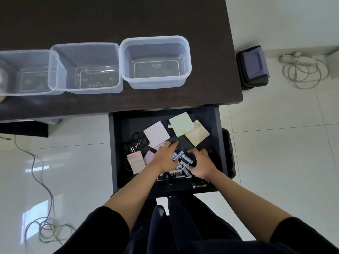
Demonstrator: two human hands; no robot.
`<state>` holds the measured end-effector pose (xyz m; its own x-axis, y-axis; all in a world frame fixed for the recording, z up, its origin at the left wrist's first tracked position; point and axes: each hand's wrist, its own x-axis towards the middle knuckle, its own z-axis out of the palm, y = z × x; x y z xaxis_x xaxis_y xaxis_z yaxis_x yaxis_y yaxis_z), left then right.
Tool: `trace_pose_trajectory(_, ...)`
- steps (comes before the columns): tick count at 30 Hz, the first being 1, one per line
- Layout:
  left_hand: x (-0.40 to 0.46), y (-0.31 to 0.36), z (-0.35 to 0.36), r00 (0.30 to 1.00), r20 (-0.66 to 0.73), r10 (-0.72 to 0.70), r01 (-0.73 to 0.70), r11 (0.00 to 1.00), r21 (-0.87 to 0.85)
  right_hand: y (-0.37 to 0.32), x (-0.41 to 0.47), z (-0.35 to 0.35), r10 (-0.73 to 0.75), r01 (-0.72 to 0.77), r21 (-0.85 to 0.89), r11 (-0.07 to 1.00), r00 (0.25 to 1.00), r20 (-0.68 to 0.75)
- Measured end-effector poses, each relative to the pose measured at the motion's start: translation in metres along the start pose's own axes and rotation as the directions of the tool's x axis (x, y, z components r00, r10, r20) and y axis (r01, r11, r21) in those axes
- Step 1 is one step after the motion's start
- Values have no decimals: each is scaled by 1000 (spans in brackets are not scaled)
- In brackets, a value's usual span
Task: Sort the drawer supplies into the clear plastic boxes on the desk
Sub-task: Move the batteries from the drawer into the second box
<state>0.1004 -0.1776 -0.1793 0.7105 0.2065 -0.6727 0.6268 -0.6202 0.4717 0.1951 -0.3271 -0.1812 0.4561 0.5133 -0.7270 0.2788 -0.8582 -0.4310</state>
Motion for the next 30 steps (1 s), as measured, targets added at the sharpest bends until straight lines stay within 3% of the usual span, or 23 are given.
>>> trace_pose_trajectory(5, -4, -8, 5, 987, 160, -5, -15, 992, 123, -9, 0, 6, -21, 32, -163, 986, 997, 71)
trace_pose_trajectory(15, -4, -5, 12, 967, 238, 90, -145, 963, 225, -10, 0, 9, -106, 125, -149, 981, 986, 130)
trace_pose_trajectory(19, -3, -8, 16, 972, 222, 80, -125, 972, 199, -11, 3, 15, -104, 137, -209, 968, 981, 163)
trace_pose_trajectory(23, -3, -5, 17, 958, 277, 78, -166, 936, 309, -15, 4, 23, -98, 160, -285, 945, 971, 220)
trace_pose_trajectory(30, 1, 1, 4, 919, 391, 60, -220, 898, 380, -22, 5, 16, -61, 147, -265, 953, 949, 309)
